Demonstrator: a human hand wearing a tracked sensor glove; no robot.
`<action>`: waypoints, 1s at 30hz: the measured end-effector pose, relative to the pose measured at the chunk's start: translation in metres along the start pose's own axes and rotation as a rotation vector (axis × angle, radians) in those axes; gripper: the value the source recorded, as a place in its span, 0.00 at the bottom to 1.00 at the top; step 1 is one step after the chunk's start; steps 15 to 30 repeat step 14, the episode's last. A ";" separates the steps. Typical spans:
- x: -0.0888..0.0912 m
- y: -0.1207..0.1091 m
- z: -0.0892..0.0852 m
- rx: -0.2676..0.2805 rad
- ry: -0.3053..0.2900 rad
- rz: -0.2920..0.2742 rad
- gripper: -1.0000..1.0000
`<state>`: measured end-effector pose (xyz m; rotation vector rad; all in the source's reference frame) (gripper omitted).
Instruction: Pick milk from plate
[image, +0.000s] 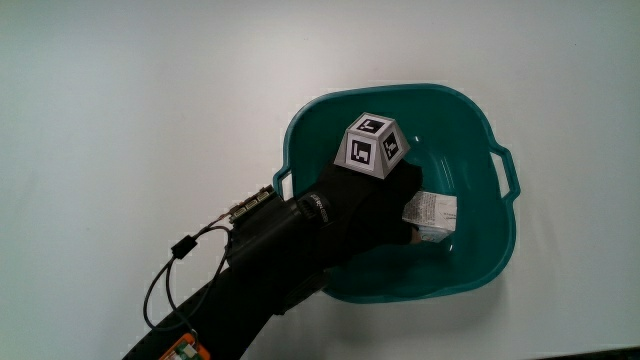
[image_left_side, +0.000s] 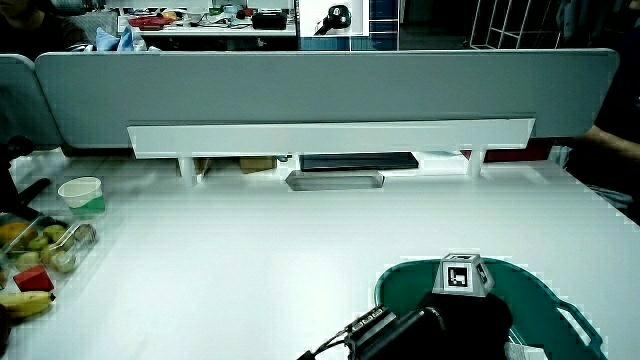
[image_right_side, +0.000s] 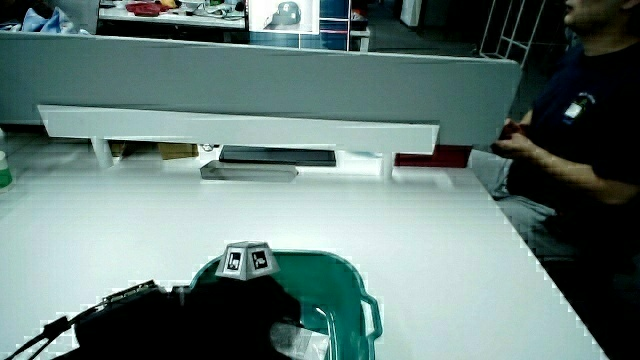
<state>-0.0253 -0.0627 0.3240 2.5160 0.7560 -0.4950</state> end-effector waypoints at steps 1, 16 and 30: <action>-0.005 -0.001 -0.001 -0.030 -0.087 0.025 1.00; -0.052 -0.031 0.028 0.051 -0.107 0.048 1.00; -0.052 -0.031 0.028 0.051 -0.107 0.048 1.00</action>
